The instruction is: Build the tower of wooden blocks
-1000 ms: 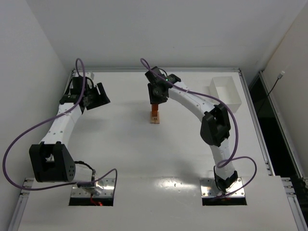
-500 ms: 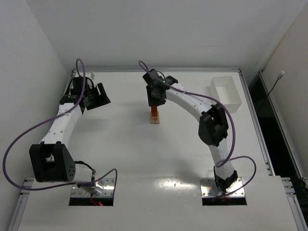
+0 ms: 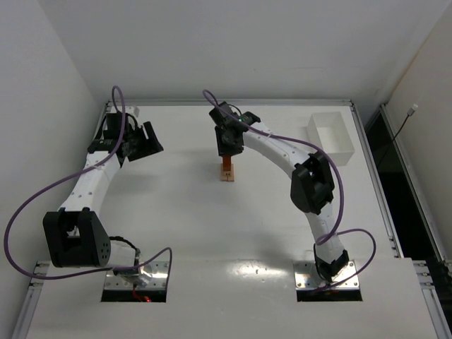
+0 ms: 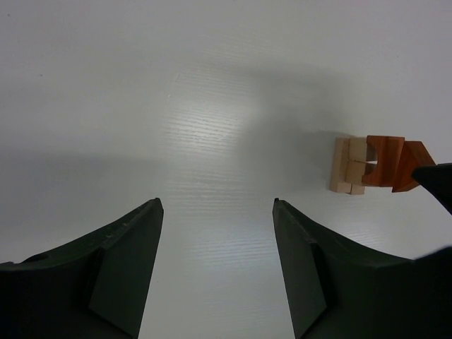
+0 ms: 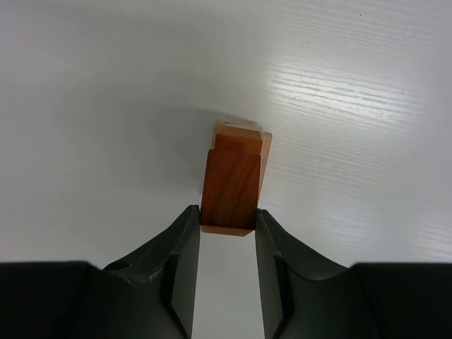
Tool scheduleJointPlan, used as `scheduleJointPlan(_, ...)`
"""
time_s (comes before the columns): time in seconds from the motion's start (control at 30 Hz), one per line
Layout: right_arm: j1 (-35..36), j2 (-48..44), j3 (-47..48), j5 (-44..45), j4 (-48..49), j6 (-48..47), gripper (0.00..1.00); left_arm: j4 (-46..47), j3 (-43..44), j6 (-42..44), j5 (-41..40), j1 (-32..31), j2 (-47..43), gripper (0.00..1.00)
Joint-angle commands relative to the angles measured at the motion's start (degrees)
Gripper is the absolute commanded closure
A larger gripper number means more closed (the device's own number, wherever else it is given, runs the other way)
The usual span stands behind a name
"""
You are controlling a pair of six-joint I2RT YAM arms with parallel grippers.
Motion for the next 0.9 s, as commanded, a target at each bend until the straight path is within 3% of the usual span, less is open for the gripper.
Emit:
scheduleJointPlan(0.0, -0.2, 1.0, 0.4, 1.1, 0.7, 0.4, 1.00, 1.3, 0.5, -0.3, 0.8, -0.4, -0.5, 0.40)
scheduleJointPlan(0.6, -0.7, 2.6, 2.5, 1.1, 1.2, -0.7, 0.99, 1.8, 0.5, -0.3, 3.0, -0.4, 0.0, 0.39)
scheduleJointPlan(0.63, -0.7, 2.6, 2.5, 1.1, 1.2, -1.2, 0.87, 1.8, 0.5, -0.3, 3.0, -0.4, 0.6, 0.39)
scheduleJointPlan(0.73, -0.7, 2.6, 2.5, 0.5, 1.8, -1.2, 0.76, 1.8, 1.0, -0.3, 3.0, -0.4, 0.6, 0.39)
scheduleJointPlan(0.87, -0.7, 2.6, 2.5, -0.1, 2.3, -1.2, 0.48, 1.8, 1.0, -0.3, 3.7, -0.4, 1.1, 0.39)
